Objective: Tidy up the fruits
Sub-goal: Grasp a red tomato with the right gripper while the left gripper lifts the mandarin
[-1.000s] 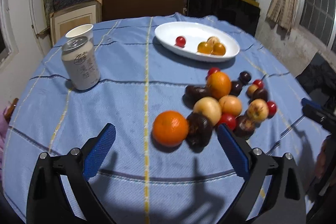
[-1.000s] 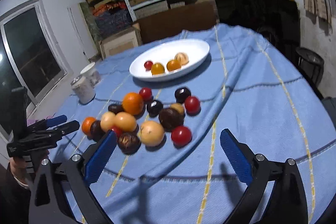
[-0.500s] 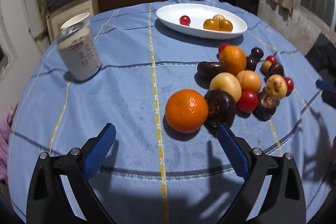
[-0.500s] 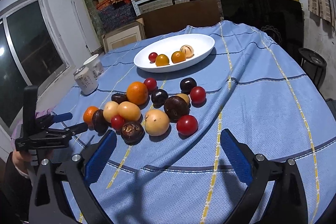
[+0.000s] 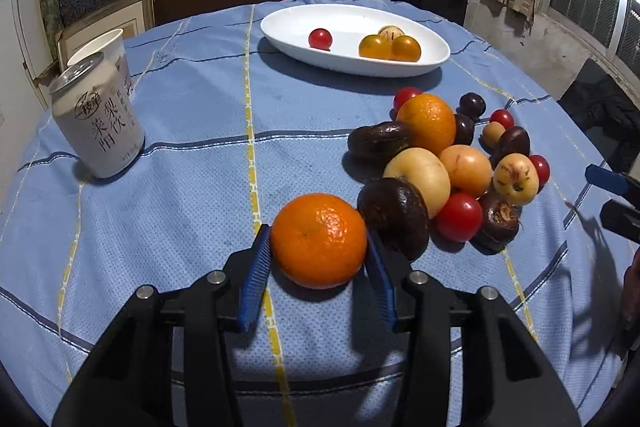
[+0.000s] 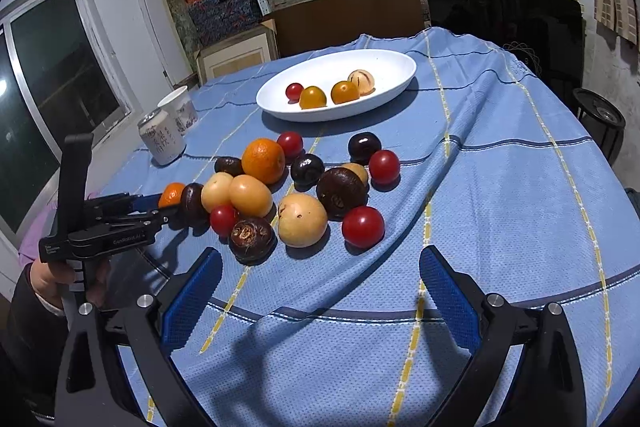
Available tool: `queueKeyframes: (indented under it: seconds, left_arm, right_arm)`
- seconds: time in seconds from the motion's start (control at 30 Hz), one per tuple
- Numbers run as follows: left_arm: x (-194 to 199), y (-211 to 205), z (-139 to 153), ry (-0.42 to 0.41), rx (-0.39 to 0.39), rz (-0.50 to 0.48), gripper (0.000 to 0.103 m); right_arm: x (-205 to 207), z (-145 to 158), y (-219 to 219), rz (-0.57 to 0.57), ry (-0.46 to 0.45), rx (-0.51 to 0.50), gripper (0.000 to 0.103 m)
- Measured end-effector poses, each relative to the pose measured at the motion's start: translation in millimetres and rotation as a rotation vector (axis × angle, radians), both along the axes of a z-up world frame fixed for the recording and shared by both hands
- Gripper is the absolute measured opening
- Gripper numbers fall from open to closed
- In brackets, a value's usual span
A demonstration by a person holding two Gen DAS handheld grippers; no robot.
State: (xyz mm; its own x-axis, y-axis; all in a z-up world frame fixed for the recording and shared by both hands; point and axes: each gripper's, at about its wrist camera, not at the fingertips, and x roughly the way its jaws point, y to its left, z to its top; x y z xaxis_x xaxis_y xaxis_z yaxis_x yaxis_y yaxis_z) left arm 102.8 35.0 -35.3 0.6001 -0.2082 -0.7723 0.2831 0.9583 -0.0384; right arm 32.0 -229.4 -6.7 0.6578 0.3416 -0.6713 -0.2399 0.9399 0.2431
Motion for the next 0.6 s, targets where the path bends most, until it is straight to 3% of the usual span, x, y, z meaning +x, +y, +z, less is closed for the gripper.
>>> queueKeyframes:
  seconds: [0.17, 0.4, 0.6]
  left_arm:
    - [3.3, 8.8, -1.2, 0.025, -0.072, 0.016, 0.045]
    - [1.9, 9.9, -3.1, 0.028, -0.087, 0.016, 0.045]
    - [2.4, 7.9, -5.9, 0.040, -0.088, 0.009, 0.046]
  right_arm:
    - [7.4, -3.5, 0.4, -0.028, -0.001, -0.118, 0.097]
    - [32.2, -11.0, 10.4, 0.050, 0.042, -0.246, 0.053]
    - [49.8, -22.2, 19.5, 0.078, 0.060, -0.298, 0.048]
